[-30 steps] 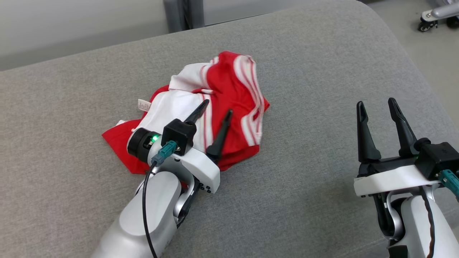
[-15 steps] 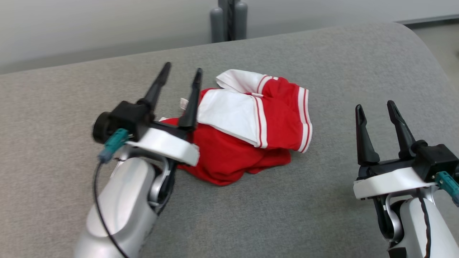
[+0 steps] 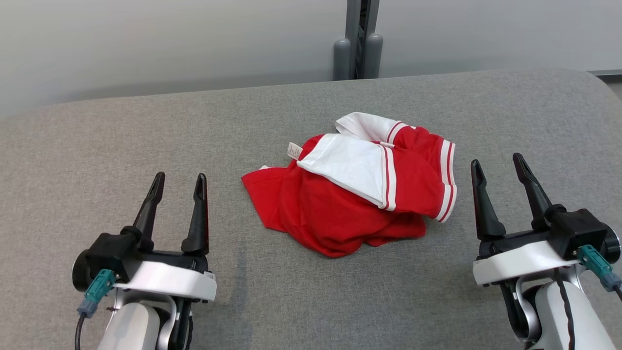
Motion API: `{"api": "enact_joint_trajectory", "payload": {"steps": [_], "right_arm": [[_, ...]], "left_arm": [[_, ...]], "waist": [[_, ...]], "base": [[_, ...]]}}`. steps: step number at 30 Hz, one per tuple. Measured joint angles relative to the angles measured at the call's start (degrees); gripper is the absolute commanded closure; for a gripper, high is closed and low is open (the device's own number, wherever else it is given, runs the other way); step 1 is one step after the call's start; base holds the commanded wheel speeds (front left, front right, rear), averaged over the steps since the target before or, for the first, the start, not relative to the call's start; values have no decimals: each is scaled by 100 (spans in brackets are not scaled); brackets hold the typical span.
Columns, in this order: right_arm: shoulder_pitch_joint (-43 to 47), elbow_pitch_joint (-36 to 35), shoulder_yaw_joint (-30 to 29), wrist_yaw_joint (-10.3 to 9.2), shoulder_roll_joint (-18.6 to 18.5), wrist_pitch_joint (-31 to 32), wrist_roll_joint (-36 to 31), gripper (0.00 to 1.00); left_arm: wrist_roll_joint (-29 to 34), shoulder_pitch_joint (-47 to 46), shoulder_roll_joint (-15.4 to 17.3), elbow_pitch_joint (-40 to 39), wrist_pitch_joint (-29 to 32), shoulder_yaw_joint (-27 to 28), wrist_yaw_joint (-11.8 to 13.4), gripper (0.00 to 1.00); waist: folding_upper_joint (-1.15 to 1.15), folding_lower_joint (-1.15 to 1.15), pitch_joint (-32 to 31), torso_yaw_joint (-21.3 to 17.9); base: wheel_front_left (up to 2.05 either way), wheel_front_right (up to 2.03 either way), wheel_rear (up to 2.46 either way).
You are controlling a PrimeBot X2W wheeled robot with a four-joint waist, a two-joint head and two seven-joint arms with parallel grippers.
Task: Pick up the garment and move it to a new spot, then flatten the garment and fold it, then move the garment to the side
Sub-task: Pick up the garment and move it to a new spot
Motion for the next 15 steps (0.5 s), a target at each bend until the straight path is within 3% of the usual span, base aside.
{"api": "enact_joint_trajectory", "payload": {"steps": [8,15], "right_arm": [[37,45,42,0,0,0,-7,0],[13,43,82,0,1,0,12,0]], "left_arm": [[188,205,-213,-57,0,62,-296,0],[468,-41,-298,143,-1,-301,-491,0]], "waist": [[0,0,-43,56],[0,0,70,-115]], "base": [[0,0,0],[0,0,0]]}}
